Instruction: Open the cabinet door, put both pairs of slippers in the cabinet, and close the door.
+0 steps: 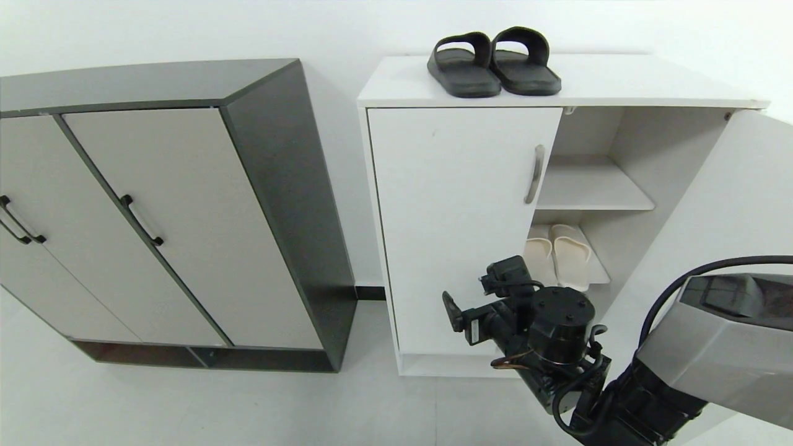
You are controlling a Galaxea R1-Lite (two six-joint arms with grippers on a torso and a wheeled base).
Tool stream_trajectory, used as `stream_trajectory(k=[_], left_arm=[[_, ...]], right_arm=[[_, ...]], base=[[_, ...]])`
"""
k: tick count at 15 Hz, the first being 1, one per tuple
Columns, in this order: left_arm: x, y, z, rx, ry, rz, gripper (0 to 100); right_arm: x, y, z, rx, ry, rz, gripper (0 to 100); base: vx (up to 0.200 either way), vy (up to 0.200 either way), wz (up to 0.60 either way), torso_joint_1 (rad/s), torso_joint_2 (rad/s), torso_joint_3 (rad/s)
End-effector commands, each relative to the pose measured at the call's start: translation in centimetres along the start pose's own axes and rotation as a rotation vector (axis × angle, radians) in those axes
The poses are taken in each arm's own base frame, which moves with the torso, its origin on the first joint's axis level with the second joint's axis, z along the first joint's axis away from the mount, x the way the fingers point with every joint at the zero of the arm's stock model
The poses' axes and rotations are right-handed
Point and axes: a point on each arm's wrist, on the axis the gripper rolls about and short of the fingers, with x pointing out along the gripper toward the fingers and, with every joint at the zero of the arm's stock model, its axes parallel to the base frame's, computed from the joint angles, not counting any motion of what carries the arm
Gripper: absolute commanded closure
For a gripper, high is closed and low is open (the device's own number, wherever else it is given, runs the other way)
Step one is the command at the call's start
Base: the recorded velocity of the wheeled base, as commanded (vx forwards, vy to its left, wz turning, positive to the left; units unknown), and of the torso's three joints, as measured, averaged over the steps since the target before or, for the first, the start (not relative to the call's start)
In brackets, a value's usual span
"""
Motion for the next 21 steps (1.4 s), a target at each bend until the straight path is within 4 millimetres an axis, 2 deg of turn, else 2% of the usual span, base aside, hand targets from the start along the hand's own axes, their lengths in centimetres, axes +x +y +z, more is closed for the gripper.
stream_trajectory(k=[1, 13, 17, 19, 21], left_arm=[[0.0, 0.0, 0.0, 0.000, 0.000, -0.001, 100], [0.0, 0.0, 0.0, 0.000, 0.000, -0.001, 100], [0.0, 0.0, 0.0, 0.000, 0.002, 0.001, 100], [0.0, 0.0, 0.0, 0.001, 0.000, 0.001, 100], [0.0, 0.0, 0.0, 0.001, 0.000, 0.001, 100]], right_arm=[[0.0, 0.0, -0.1, -0.001, 0.002, 0.000, 0], [-0.2, 0.0, -0.3, -0.028, 0.010, 0.000, 0], [-0.1, 0.0, -0.1, -0.040, -0.015, 0.001, 0], [-0.3, 0.1, 0.7, -0.049, -0.016, 0.004, 0], [-2.1, 0.5, 2.7, -0.040, 0.105, 0.045, 0]], base=[[0.000, 0.000, 0.00, 0.144, -0.46, -0.334], [0.000, 0.000, 0.00, 0.176, -0.49, -0.317], [0.000, 0.000, 0.00, 0.090, -0.20, -0.116], [0.000, 0.000, 0.00, 0.000, 0.00, 0.000], [0.000, 0.000, 0.00, 0.000, 0.00, 0.000]])
